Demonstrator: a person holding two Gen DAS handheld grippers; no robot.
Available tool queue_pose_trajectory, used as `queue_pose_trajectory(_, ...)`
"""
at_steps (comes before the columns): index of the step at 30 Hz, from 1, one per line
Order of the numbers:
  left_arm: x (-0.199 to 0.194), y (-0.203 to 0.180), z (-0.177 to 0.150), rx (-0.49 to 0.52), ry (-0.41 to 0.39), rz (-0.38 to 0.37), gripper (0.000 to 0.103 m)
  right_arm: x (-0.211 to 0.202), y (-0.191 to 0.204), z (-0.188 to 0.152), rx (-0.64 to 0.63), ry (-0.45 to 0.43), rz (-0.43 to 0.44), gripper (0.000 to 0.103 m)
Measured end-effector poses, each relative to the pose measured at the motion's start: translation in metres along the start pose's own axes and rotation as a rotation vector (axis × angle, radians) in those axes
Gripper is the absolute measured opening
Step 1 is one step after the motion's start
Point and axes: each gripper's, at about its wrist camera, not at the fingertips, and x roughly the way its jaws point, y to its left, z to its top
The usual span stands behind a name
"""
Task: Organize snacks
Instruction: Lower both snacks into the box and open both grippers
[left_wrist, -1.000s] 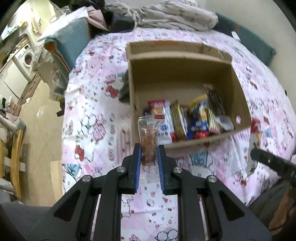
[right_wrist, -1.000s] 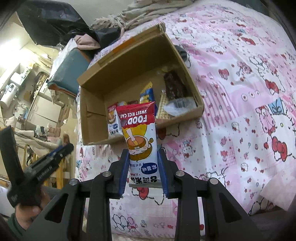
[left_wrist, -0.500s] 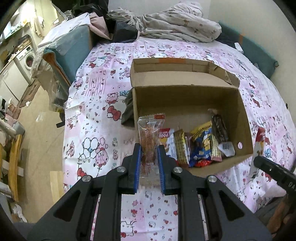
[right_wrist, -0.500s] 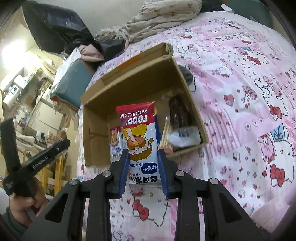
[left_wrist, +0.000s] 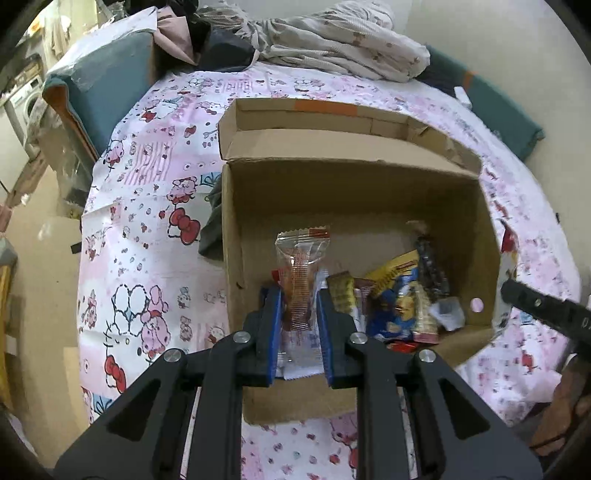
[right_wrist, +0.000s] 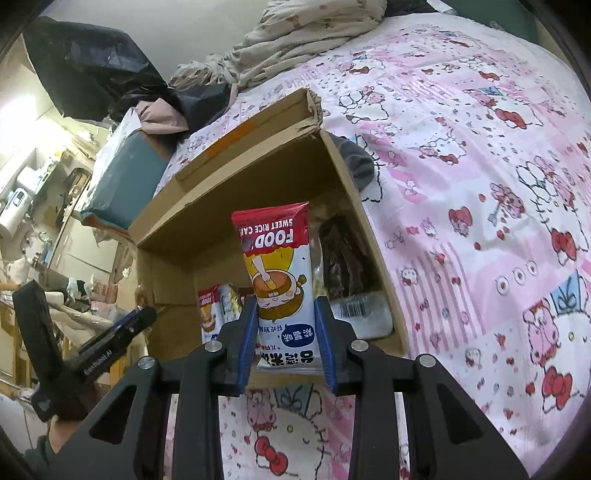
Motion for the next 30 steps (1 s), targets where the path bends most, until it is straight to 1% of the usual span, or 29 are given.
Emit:
queue_pose_trajectory(5,0.011,0.001,-0.001,-0.033,0.039,-0.039,0.017,0.019,0.004,0.003,-0.014,0.024,-0.002,0.032)
queue_pose_trajectory(9,0.013,-0.001,-0.005,-0.024,0.051,-0.032,0.017,0.03,0.008,0.002,-0.018,0.035,0.004,0.033)
queue_pose_trajectory(14,0.016,-0.004,-0.007,-0.016,0.067,-0.045,0.019,0.036,0.005,-0.001,-0.004,0.06,0.012,0.035)
queue_pose_trajectory(15,0.018,-0.006,-0.008,-0.011,0.074,-0.043,0.021,0.036,0.005,-0.001,-0.004,0.061,0.016,0.035)
queue_pose_trajectory(16,0.018,-0.007,-0.008,-0.006,0.079,-0.043,0.03,0.036,0.005,-0.002,-0.008,0.062,0.016,0.035)
queue_pose_trajectory(17,0.018,-0.008,-0.008,-0.003,0.081,-0.044,0.045,0.036,0.006,-0.002,-0.01,0.062,0.016,0.036)
queue_pose_trajectory(18,0.016,-0.009,-0.009,-0.003,0.071,-0.046,0.051,0.035,0.007,-0.002,-0.011,0.061,0.016,0.045)
queue_pose_trajectory(19,0.013,-0.009,-0.009,0.0,0.06,-0.044,0.061,0.033,0.007,-0.002,-0.009,0.056,0.015,0.064)
queue_pose_trajectory(20,0.009,-0.011,-0.009,0.012,0.043,-0.035,0.071,0.031,0.007,-0.001,-0.005,0.046,0.011,0.072)
queue_pose_trajectory(21,0.006,-0.012,-0.009,0.018,0.033,-0.03,0.077,0.026,0.008,-0.001,0.0,0.021,0.018,0.078)
queue_pose_trajectory(22,0.0,-0.013,-0.009,0.028,0.011,-0.021,0.085,0.022,0.01,-0.001,-0.003,0.006,0.026,0.079)
queue_pose_trajectory(23,-0.006,-0.015,-0.009,0.039,-0.012,-0.013,0.086,0.019,0.013,-0.001,-0.012,-0.005,0.032,0.08)
queue_pose_trajectory(25,-0.015,-0.017,-0.009,0.057,-0.034,-0.013,0.086,0.008,0.02,-0.001,-0.04,-0.044,0.024,0.089)
queue_pose_trajectory(26,-0.018,-0.016,-0.009,0.06,-0.04,-0.016,0.086,0.002,0.022,-0.002,-0.053,-0.069,0.022,0.091)
queue_pose_trajectory(28,-0.029,-0.013,-0.01,0.046,-0.062,-0.017,0.086,-0.013,0.029,-0.005,-0.084,-0.119,0.013,0.098)
queue_pose_trajectory(30,-0.04,-0.008,-0.013,0.026,-0.087,-0.01,0.086,-0.026,0.034,-0.011,-0.111,-0.158,0.006,0.1)
